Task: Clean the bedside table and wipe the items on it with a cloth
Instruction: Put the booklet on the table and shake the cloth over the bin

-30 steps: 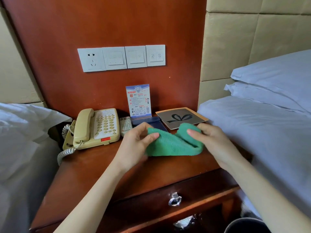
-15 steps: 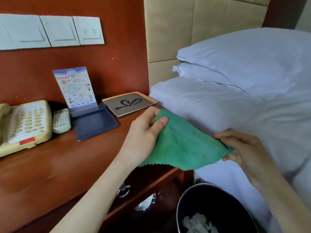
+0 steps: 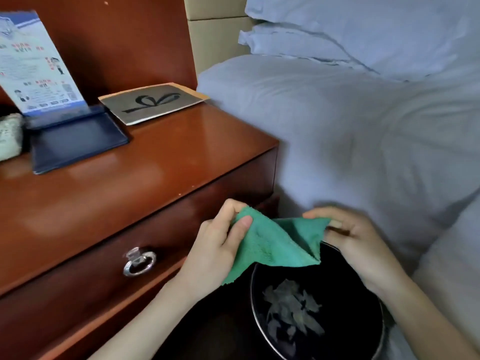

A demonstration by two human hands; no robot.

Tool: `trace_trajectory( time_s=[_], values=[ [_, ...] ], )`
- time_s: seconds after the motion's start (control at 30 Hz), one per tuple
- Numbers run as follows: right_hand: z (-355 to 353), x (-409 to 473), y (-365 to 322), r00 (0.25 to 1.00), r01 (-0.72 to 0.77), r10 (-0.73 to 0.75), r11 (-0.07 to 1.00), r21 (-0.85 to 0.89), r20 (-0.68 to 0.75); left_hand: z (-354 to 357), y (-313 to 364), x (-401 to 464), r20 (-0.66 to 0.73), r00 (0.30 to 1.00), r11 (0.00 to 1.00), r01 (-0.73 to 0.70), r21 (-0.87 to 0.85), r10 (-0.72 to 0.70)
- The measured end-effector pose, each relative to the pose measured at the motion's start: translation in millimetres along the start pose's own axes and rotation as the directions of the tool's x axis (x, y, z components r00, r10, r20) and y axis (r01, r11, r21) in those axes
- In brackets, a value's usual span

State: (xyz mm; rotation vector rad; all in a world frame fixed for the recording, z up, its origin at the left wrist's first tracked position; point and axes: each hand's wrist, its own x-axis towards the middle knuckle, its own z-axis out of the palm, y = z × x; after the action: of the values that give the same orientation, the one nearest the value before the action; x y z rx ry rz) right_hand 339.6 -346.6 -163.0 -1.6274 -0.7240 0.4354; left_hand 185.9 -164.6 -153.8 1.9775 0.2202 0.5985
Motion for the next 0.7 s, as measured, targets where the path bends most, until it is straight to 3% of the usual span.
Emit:
trace_trajectory(
  time_s=[0.27, 0.4, 0.47, 0.6, 0.7],
  values=[
    [15.4, -6.6, 27.5, 0.993, 0.051, -0.059, 0.996, -0.071, -0.107, 12.2, -51.0, -55.5, -0.051, 0.979, 0.963, 0.186, -0.196, -0.199],
    [23.3, -7.7, 39.9, 0.976, 0.078, -0.102, 0.989, -0.127, -0.193, 24.1, -69.3, -72.6, -0.062, 0.935, 0.87, 0.299, -0.392, -0.349],
    [28.0, -10.9, 50.1, 0.978, 0.055, -0.074, 0.993, -0.101, -0.194, 29.2, -77.2, -78.2, -0.078, 0.885, 0.785, 0.363, -0.502, -0.459],
    [39.2, -16.3, 68.6, 0.982, -0.014, 0.021, 0.999, 0.043, -0.186, 27.7, -91.8, -80.0, -0.026, 0.717, 0.528, 0.487, -0.696, -0.697],
    [47.7, -16.5, 78.6, 0.984, -0.046, 0.058, 0.996, 0.078, -0.166, 22.6, -99.8, -77.2, -0.03, 0.618, 0.437, 0.519, -0.735, -0.785]
  ],
)
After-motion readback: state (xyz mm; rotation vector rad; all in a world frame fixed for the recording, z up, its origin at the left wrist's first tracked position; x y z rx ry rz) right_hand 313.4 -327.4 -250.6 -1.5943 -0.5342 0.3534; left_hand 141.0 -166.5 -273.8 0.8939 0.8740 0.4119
